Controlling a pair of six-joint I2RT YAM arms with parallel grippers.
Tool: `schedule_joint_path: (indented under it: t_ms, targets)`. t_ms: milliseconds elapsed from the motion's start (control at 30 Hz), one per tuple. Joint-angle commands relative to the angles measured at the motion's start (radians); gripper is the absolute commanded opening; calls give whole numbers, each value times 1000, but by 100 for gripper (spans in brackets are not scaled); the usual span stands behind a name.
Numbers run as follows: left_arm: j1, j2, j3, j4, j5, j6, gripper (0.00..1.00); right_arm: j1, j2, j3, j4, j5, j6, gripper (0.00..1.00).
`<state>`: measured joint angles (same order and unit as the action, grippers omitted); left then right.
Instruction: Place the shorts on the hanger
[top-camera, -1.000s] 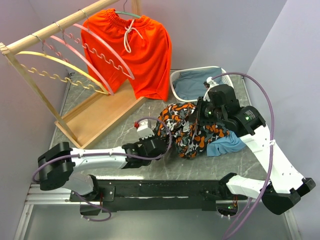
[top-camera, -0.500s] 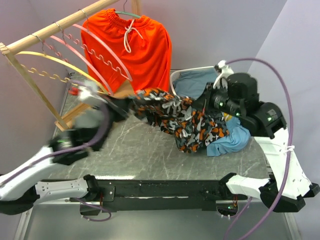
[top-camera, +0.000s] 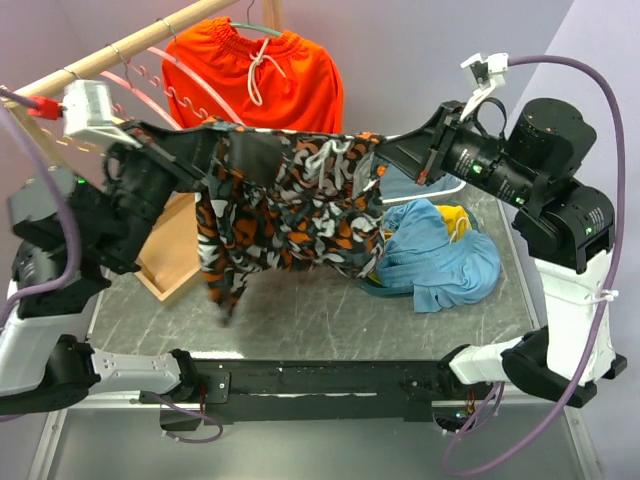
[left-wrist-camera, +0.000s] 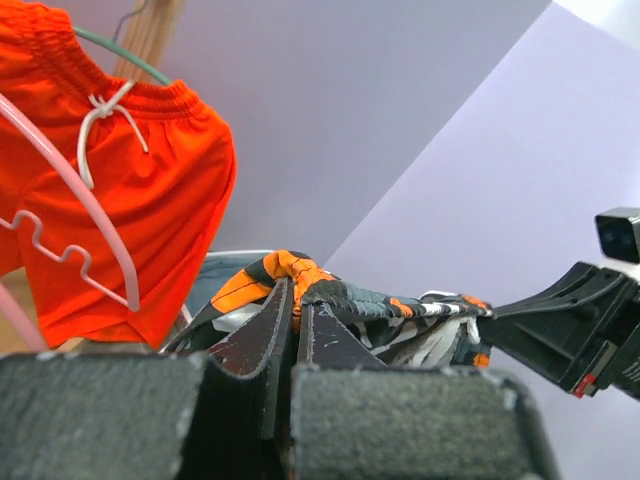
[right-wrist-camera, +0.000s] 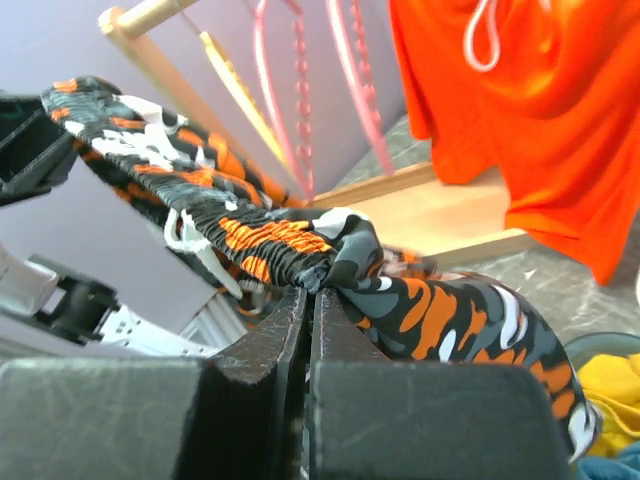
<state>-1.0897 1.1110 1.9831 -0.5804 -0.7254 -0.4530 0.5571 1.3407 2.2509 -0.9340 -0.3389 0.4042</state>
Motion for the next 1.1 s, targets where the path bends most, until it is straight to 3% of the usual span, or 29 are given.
schedule_joint_path:
  t_ms: [0,167,267,300,333,433,533,700,767,800,867,900,1000,1067]
  targets:
    - [7,23,-7,-61,11,8,1,-71,-29,-114,9,41,-31,0]
    - [7,9,-288,-71,15,-157,1,-288,-208,-695,157,-29,-35,2]
    - [10,44,-441,-107,-16,-289,1,-309,-248,-908,169,144,13,6]
    - [26,50,-484,-101,-6,-314,1,-309,-261,-960,184,190,48,9]
    - [39,61,-565,-98,13,-343,1,-307,-293,-1063,233,204,67,24]
    - [85,76,-702,-43,59,-407,1,-307,-343,-1180,274,228,113,46]
    - [119,107,-763,-6,116,-424,1,-277,-383,-1231,293,236,143,60]
    - [123,148,-767,-7,126,-423,1,-139,-448,-1272,293,360,212,68]
    - [123,153,-774,7,135,-411,6,-47,-456,-1284,293,441,249,71]
    - [123,153,-779,13,153,-403,13,-27,-463,-1291,291,452,257,72]
    - [123,148,-777,16,165,-385,21,-14,-474,-1300,297,475,272,73]
    - [123,144,-771,14,175,-375,32,-14,-489,-1310,302,483,274,74]
    - [123,115,-747,-7,181,-337,49,-16,-509,-1321,319,483,277,75]
    - [122,87,-728,-19,199,-294,55,-16,-508,-1318,317,485,278,75]
